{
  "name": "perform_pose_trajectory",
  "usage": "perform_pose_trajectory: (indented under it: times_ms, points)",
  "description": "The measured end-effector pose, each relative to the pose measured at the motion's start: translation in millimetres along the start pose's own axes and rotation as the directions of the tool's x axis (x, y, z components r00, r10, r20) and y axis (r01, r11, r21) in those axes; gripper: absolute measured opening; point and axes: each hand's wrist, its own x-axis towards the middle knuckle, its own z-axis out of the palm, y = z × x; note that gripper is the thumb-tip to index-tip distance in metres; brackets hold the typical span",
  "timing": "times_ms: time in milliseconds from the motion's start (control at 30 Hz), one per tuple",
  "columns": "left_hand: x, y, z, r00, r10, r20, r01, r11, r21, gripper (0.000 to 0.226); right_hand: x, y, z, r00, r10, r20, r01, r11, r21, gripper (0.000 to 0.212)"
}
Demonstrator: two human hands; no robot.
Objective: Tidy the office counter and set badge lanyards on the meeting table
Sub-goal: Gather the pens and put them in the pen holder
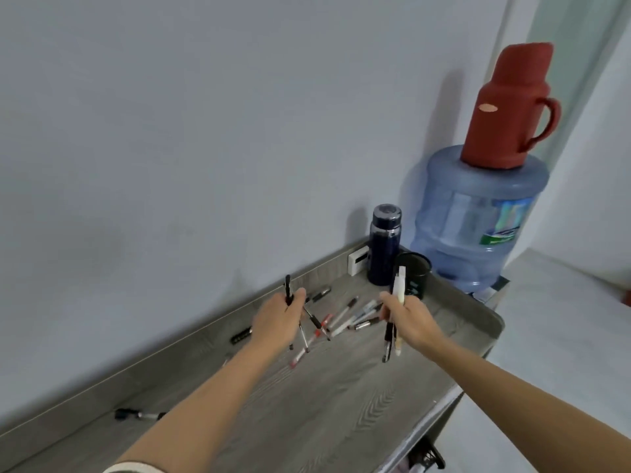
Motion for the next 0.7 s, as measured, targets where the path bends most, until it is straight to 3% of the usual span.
perform_pose_trajectory:
  times_ms: [200,367,533,700]
  points:
    - [43.5,35.0,29.5,0.998,0.061,0.035,-0.056,0.991,-0.120,0.049,41.1,16.8,-54.1,0.960,0.093,-0.263,-0.041,0.979,0.198,0.046]
    - [74.1,66.9,48.7,0.996,0.074,0.051,-0.062,0.977,-0.204,0.043,99.6,15.5,-106.7,0.889,0.103,-0.445,0.040,0.953,0.300,0.038]
    - [95.1,87.9,73.3,0.998,-0.059,-0.012,0.052,0.943,-0.329,0.029,158.6,19.5,-121.3,0.926,-0.011,-0.379,0.104,0.968,0.228,0.035]
    - [113.5,127.7,93.0,0.989,-0.145,-0.040,0.107,0.862,-0.496,0.025,203.0,49.3,-117.0,0.972,-0.132,-0.196,0.134,0.991,-0.001,0.043]
